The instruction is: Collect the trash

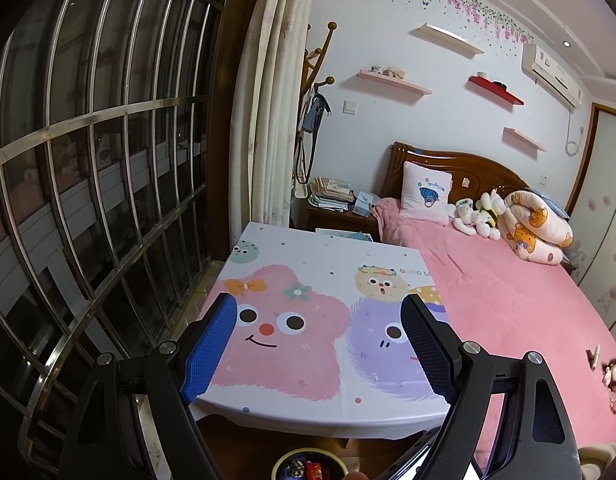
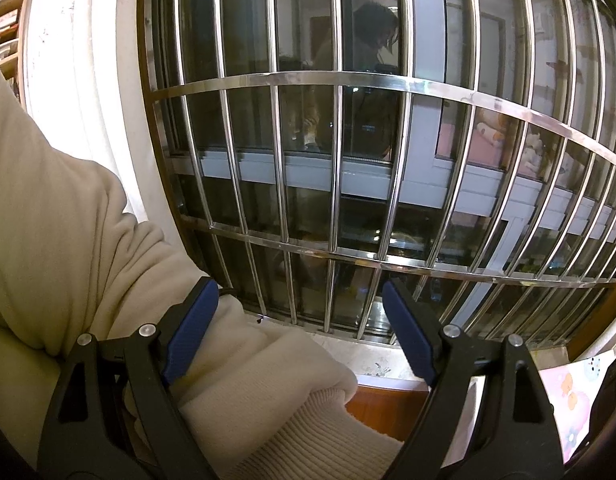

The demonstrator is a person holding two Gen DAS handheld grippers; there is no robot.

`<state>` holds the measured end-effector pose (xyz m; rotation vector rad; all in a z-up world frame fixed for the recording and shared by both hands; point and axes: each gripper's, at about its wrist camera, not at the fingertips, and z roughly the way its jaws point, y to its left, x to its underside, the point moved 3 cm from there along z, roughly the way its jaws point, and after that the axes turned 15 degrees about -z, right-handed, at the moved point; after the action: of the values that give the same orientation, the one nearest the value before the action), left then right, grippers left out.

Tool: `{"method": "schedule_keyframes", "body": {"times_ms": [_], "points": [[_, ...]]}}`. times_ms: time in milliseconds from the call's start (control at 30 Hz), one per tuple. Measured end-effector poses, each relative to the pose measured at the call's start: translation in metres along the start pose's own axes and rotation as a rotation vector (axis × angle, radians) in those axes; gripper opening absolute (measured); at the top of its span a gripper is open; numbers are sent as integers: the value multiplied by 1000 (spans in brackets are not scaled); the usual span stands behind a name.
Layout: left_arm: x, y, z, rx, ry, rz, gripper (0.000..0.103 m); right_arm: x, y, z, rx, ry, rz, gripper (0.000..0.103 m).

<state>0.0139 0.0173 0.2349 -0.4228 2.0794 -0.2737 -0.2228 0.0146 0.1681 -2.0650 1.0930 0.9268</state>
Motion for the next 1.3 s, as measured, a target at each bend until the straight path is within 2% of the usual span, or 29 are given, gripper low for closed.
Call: {"method": "schedule_keyframes", "body": {"times_ms": [467,1300], "points": [[3,-1,2,-6,19,-8,85,0,2,6,-29,17,1,83],[8,-12,9,-3,19,39,85,-2,1,-5,13,-15,3,83]]}}
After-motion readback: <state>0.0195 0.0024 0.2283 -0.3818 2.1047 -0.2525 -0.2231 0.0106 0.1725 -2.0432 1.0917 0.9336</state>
